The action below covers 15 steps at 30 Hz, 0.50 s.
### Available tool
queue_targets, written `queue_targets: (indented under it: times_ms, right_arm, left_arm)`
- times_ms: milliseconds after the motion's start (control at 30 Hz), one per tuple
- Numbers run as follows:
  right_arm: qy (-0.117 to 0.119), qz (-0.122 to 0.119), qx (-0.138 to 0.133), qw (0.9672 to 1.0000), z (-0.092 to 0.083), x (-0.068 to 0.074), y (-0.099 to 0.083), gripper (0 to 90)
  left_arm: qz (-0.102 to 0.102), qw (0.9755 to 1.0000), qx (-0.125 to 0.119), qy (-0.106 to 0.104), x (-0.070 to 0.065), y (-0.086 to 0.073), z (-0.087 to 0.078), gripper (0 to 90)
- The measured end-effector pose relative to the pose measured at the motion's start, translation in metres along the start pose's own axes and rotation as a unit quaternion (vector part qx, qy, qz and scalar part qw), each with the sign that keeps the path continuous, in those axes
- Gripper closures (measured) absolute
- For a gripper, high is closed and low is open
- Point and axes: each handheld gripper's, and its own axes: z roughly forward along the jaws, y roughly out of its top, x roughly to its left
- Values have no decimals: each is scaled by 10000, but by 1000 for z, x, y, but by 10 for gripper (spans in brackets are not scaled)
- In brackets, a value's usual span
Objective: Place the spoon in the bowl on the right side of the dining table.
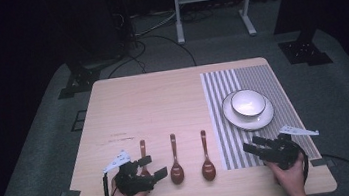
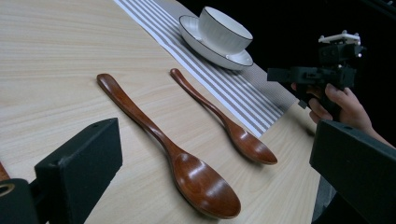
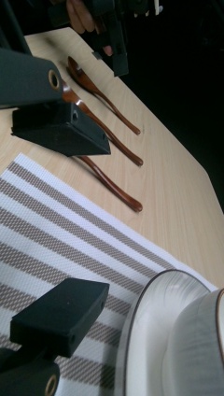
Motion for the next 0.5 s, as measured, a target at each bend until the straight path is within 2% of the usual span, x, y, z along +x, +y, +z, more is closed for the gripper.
queue_targets:
  times_ms: [500]
  right_arm:
    - [181, -187, 187, 9995, 23, 14, 17, 268]
  left_arm:
    - [-57, 9996, 198, -180, -7, -4, 11, 12]
